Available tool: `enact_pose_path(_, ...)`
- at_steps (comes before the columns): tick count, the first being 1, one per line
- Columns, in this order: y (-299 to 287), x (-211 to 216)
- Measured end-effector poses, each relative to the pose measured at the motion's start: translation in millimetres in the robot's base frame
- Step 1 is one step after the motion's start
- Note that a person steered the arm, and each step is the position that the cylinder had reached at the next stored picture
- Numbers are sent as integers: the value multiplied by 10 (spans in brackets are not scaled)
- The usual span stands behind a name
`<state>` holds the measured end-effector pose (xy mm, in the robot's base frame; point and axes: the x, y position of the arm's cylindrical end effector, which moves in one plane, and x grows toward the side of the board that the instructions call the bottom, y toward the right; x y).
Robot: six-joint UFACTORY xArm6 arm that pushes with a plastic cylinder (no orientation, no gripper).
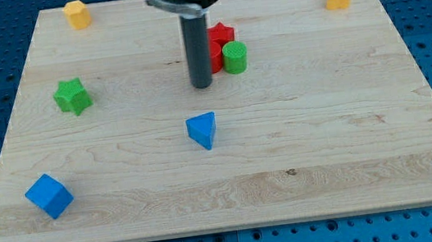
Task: Move the green star into the green circle
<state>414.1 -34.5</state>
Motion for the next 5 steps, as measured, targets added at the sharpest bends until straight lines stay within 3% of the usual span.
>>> enact_pose_path(3, -1730, -271)
enact_pose_path(5, -2678, -882)
